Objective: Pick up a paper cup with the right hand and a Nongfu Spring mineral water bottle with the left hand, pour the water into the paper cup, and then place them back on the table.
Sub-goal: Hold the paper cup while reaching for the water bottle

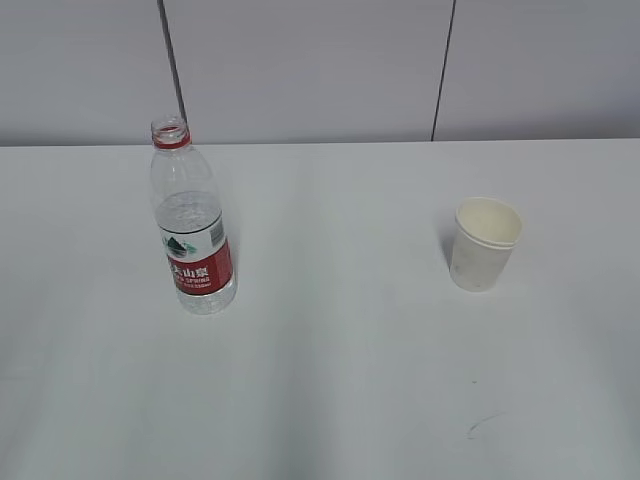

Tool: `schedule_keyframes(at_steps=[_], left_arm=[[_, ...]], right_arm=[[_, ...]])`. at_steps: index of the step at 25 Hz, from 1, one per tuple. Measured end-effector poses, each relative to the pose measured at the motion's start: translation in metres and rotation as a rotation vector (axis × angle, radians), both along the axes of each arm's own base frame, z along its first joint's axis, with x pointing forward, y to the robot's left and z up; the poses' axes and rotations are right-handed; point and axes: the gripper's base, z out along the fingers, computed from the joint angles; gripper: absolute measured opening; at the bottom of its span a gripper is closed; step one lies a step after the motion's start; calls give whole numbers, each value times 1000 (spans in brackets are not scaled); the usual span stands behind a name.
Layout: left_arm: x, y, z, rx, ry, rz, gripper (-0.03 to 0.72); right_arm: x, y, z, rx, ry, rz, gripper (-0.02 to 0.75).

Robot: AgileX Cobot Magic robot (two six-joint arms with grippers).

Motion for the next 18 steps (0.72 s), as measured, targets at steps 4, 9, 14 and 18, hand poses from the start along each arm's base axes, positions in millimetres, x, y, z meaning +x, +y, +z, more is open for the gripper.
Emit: schedule_keyframes(at_steps=[4,9,14,18], left_arm=[[14,1,-2,-17,-7,4,419],[35,3,-1,10,40,10,419],[69,3,-3,17,92,-9,419],[101,2,-13,16,159,-21,419]], right_arm=[[5,2,-9,24,10,15,552],[17,3,-13,57,83,29,552],[49,4,-23,71,293,27,552],[77,5,-27,76,368,29,552]])
